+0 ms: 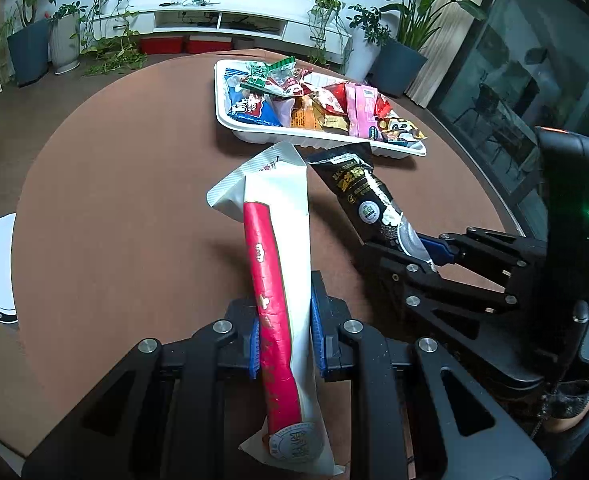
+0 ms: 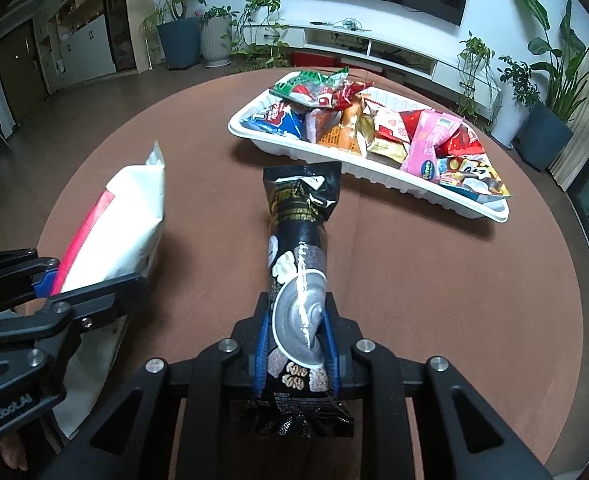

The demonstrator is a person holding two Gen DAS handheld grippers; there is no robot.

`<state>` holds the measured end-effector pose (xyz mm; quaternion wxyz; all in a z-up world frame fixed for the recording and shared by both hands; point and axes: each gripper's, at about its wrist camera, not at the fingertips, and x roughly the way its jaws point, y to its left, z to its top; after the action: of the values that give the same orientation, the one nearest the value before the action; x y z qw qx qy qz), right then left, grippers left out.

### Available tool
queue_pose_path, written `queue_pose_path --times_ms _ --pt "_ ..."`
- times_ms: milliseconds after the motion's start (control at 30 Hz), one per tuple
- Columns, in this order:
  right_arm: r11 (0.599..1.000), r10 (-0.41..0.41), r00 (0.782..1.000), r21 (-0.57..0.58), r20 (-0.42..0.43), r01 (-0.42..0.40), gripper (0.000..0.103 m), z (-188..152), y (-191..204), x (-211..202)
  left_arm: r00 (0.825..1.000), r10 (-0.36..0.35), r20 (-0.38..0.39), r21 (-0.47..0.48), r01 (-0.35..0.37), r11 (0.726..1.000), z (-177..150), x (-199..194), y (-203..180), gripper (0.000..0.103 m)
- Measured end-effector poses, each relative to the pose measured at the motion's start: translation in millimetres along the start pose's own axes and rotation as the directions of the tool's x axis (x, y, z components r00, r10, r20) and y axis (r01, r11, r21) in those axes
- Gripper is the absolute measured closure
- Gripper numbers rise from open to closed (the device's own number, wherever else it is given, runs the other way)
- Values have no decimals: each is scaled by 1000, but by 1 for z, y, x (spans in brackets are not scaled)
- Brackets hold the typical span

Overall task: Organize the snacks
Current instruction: 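Grasp the black-silver packet with the right gripper while the left holds the white-red bar, then carry both packets over the white tray and lower them inside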

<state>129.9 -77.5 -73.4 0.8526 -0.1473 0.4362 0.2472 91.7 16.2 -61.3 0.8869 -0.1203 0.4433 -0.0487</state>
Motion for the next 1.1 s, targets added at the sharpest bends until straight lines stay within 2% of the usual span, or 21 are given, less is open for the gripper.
queue_pose_path --times_ms 500,1100 --pt "999 17 999 27 47 -18 79 -1 -9 -28 1000 4 19 7 -4 1000 1 -8 -3 85" --pt "996 1 997 84 79 -8 79 -2 -35 -48 999 12 50 29 -13 1000 4 -27 -3 85"
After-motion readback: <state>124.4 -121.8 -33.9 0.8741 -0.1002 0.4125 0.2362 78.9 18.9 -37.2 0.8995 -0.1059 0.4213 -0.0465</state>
